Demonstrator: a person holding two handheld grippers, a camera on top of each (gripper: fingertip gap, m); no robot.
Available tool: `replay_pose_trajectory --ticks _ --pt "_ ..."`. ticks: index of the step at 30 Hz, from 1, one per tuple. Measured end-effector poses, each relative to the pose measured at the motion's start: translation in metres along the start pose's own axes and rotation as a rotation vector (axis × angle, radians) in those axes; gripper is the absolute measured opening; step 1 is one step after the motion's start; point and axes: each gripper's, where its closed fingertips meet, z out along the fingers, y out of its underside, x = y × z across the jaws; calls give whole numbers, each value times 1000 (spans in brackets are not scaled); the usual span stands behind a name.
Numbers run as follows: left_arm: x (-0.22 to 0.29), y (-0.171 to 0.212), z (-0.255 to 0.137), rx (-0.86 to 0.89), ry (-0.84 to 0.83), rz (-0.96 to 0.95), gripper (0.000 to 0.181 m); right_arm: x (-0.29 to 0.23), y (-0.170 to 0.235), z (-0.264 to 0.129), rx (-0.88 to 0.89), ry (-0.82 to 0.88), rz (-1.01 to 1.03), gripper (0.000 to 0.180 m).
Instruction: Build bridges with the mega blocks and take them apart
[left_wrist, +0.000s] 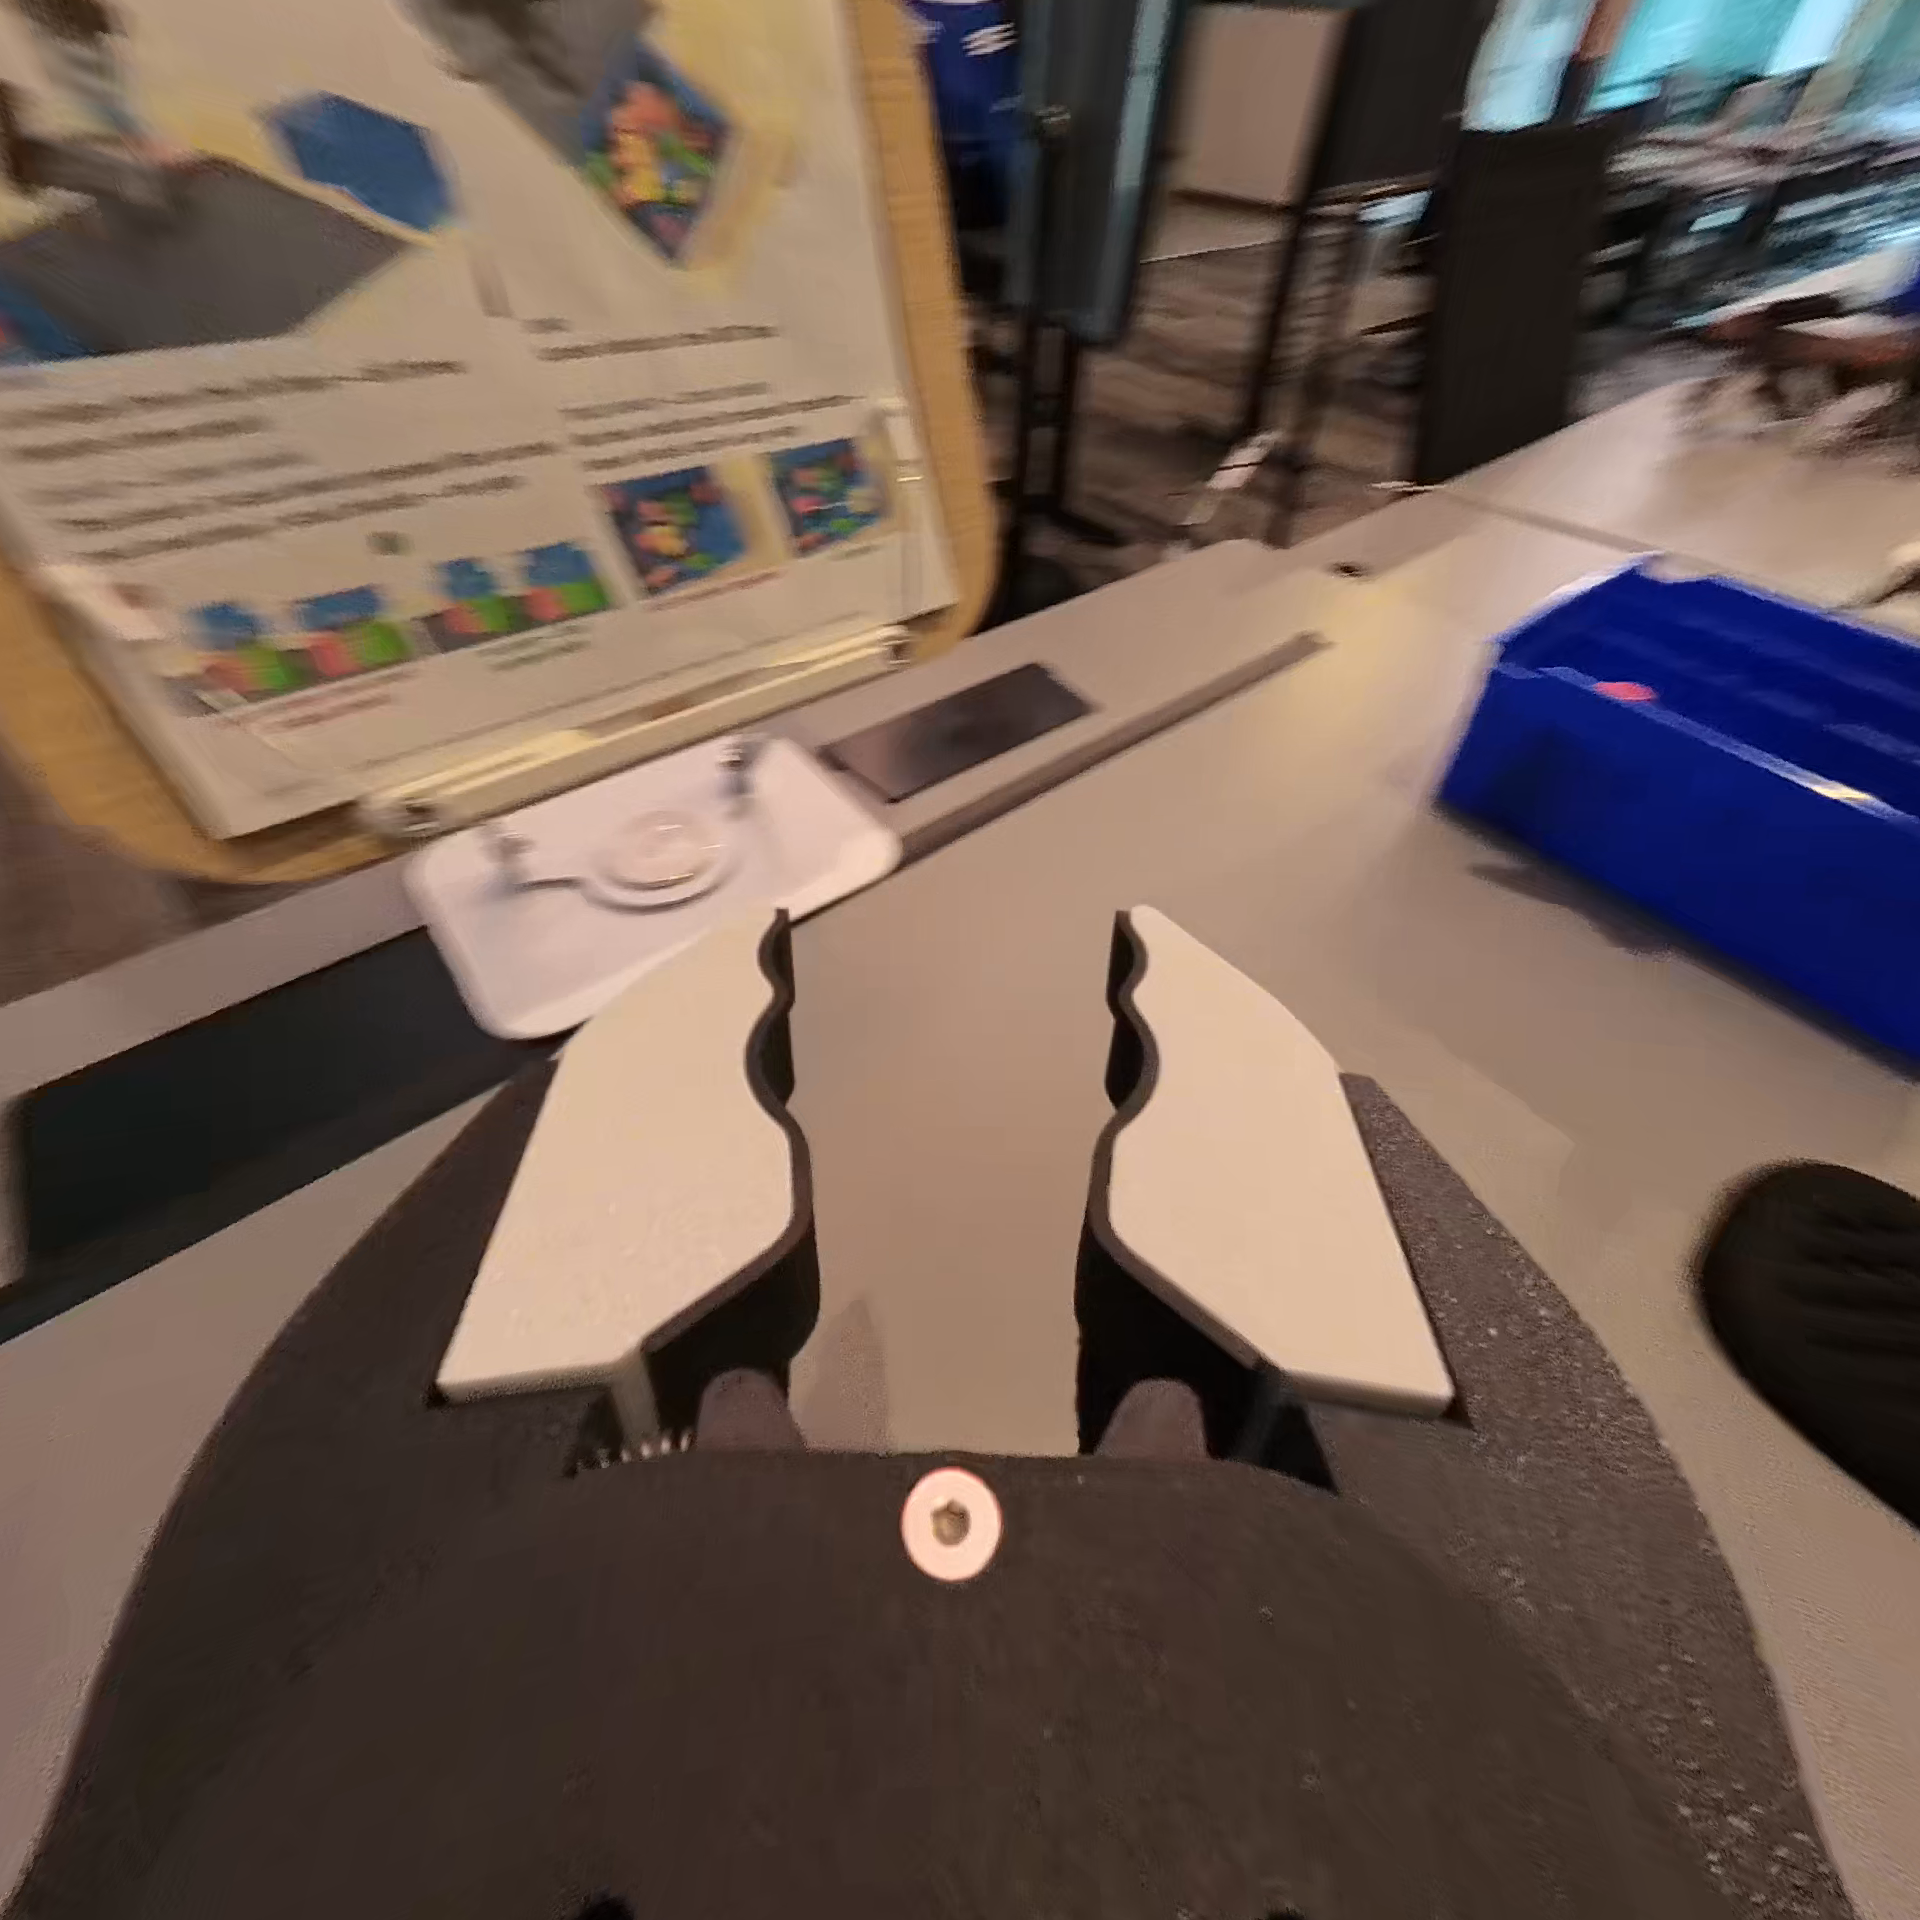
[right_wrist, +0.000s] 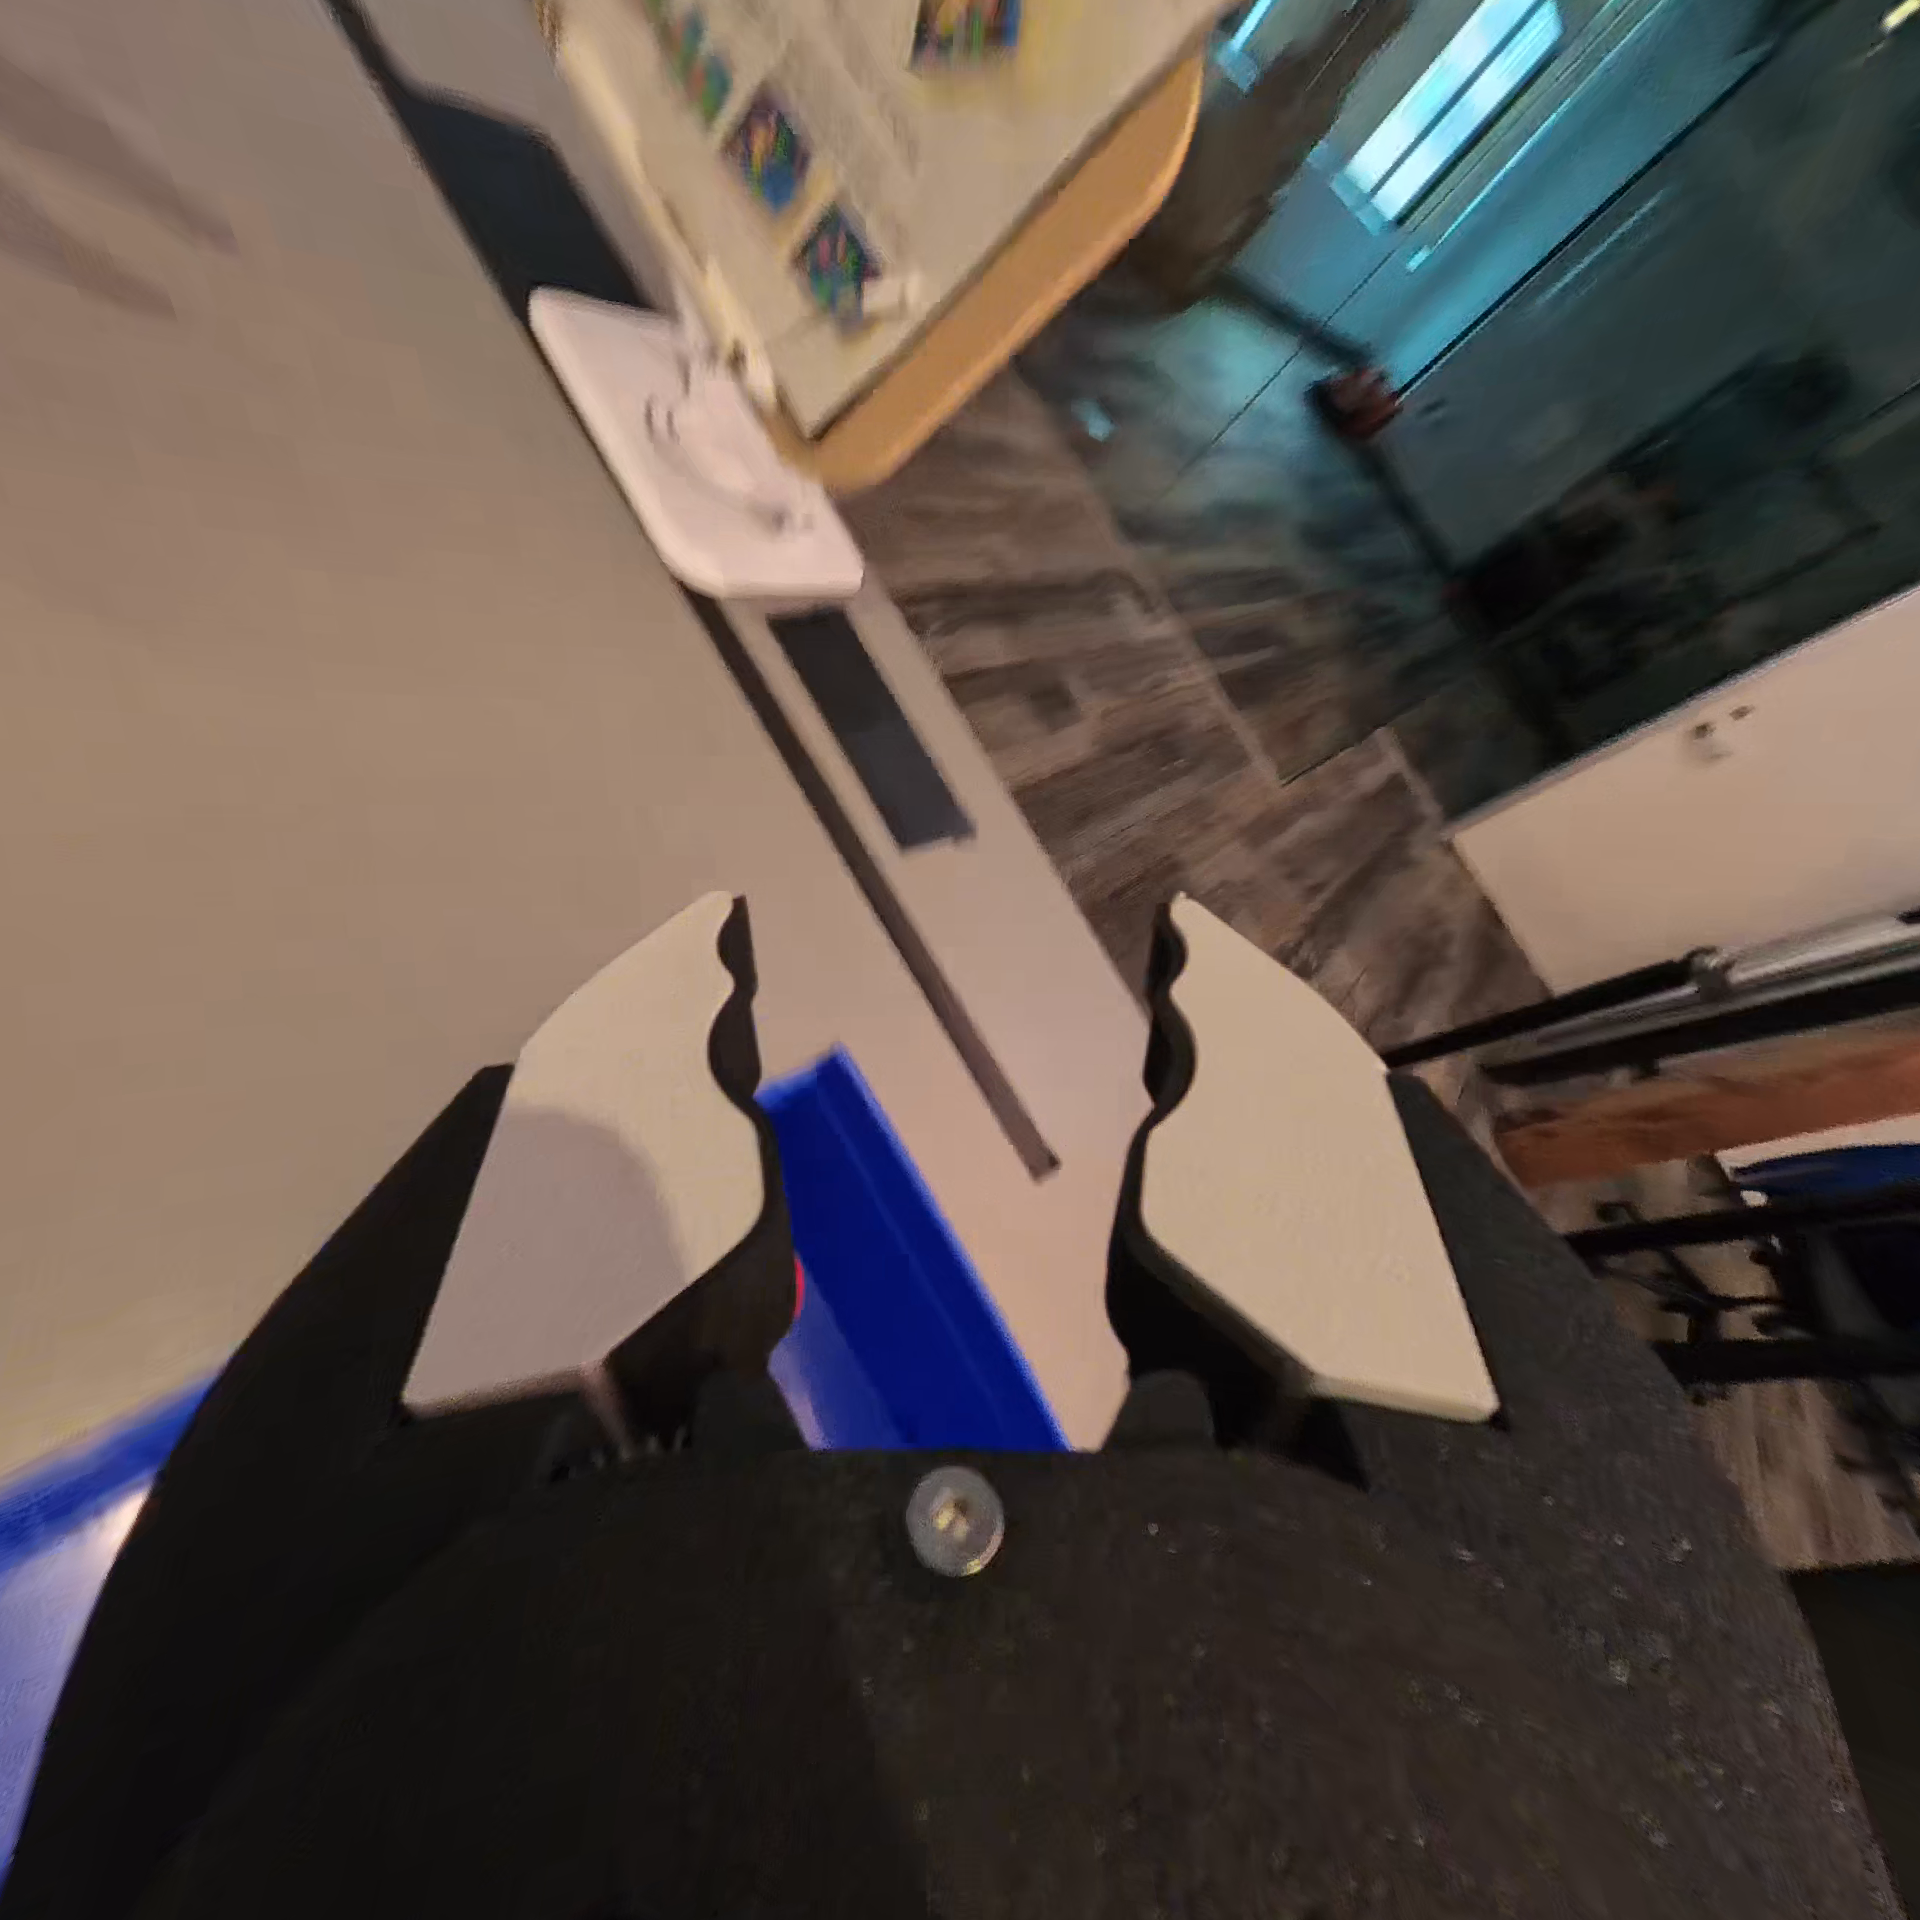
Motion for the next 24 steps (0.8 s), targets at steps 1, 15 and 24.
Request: replay_pose_trajectory --ticks 1,15,24 --pt "-11 1 -2 -9 -85 13 58 -6 -19 2 44 28 14 74" --pt "-107 -2 -68 -1 -764 108 63 -165 -199 175 256 88 296 74" --pt "-122 -3 -83 13 -810 100 63 -176 -221 236 218 251 379 68"
